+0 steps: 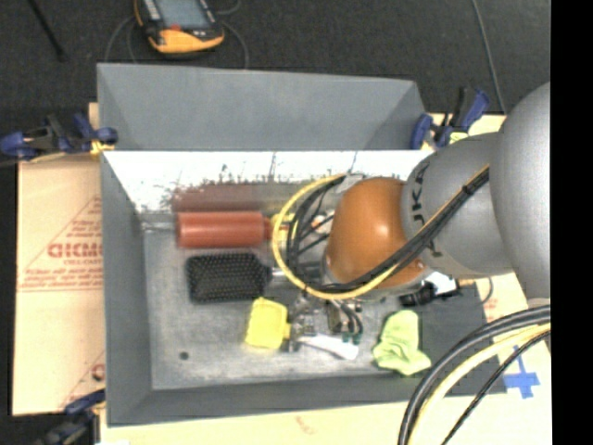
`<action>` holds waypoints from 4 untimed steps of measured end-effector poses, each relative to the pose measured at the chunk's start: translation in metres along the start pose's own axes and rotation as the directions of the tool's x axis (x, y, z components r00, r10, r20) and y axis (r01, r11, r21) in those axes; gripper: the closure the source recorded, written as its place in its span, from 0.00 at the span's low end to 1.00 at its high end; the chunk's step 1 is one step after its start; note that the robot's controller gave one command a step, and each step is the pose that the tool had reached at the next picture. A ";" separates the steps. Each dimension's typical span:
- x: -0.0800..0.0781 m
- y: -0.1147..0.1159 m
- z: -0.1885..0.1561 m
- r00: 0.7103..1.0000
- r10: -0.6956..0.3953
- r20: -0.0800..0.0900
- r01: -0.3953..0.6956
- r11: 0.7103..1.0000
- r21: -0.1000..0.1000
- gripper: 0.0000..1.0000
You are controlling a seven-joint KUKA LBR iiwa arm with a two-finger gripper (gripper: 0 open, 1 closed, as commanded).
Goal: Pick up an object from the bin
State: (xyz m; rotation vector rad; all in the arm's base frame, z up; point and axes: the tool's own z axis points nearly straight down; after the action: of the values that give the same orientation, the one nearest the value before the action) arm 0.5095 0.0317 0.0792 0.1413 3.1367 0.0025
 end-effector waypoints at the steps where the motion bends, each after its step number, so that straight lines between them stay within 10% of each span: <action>1: -0.004 0.001 -0.025 0.984 -0.177 -0.009 0.177 0.984 0.002 1.00; 3: -0.017 0.042 -0.113 0.728 -0.686 0.001 0.686 0.728 -0.001 1.00; 4: -0.017 0.042 -0.113 0.728 -0.685 0.001 0.685 0.728 -0.001 1.00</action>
Offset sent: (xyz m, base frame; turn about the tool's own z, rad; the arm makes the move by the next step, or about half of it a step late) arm 0.0031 0.0198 0.0702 -0.5499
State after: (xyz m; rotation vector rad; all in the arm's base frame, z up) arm 0.5296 0.0715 0.1926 -1.0244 2.9673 0.0032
